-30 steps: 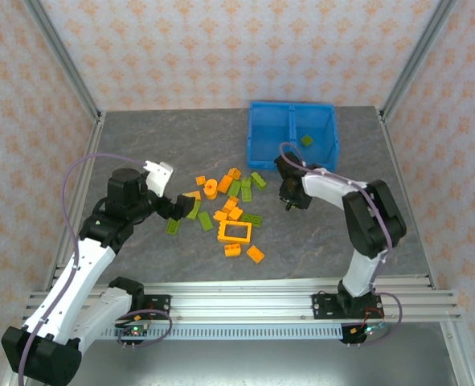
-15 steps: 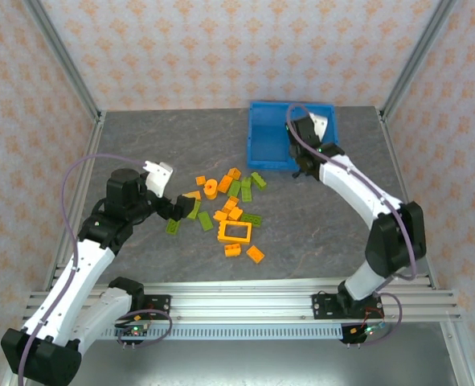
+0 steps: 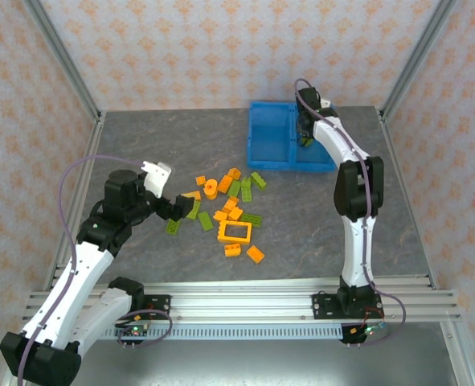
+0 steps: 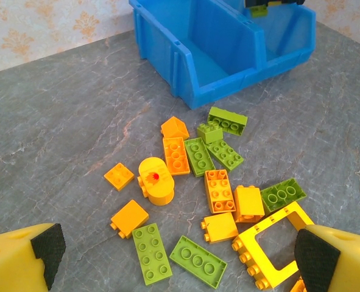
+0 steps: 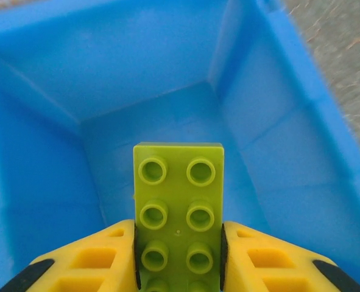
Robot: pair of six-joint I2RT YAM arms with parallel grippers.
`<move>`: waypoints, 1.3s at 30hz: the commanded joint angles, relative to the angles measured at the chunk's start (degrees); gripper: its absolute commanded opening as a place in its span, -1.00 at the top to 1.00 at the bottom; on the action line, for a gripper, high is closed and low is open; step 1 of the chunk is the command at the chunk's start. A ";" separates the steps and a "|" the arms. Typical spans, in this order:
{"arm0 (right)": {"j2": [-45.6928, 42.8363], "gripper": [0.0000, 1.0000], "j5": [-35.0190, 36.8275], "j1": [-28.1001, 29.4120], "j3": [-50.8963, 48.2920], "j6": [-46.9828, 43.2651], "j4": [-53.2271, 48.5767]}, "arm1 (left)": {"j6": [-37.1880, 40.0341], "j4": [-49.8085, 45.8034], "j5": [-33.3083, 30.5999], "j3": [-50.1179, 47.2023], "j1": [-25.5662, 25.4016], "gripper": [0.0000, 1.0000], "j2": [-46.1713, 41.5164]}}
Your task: Sort the legos into containers by color
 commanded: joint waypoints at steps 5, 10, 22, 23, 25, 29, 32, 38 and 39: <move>6.43 0.13 -3.47 -0.82 8.95 3.36 -9.89 | 0.06 0.46 -0.80 0.75 -0.33 -0.99 0.39; 5.32 -0.10 -3.58 -0.91 8.89 3.25 -10.55 | 0.04 0.81 -1.20 0.44 -0.32 -0.99 0.43; -12.51 -0.11 -4.39 -0.91 -4.70 3.56 -4.57 | -9.93 2.91 -8.00 1.55 -0.34 -0.99 3.17; -15.10 -0.11 -5.26 -0.91 -7.30 4.10 -3.61 | -11.72 2.25 -9.13 2.49 -0.40 -1.00 4.30; -20.27 -0.13 -7.77 -0.92 -13.50 4.88 -1.41 | -15.94 0.31 -11.54 4.75 -0.40 -0.99 6.75; -33.21 -0.25 -13.63 -0.83 -28.45 6.85 4.41 | -27.73 -2.93 -17.38 7.15 -1.62 -0.99 9.98; -42.73 -0.42 -19.18 0.00 -38.06 7.94 6.70 | -35.73 -4.14 -22.55 6.40 -6.06 -0.98 10.70; -57.37 -0.79 -21.49 3.80 -49.92 9.95 3.94 | -46.58 -8.56 -31.62 6.34 -14.90 -0.93 15.22; -59.11 -0.82 -21.66 4.21 -51.40 11.01 3.65 | -46.19 -8.56 -31.71 6.55 -15.84 -0.92 16.57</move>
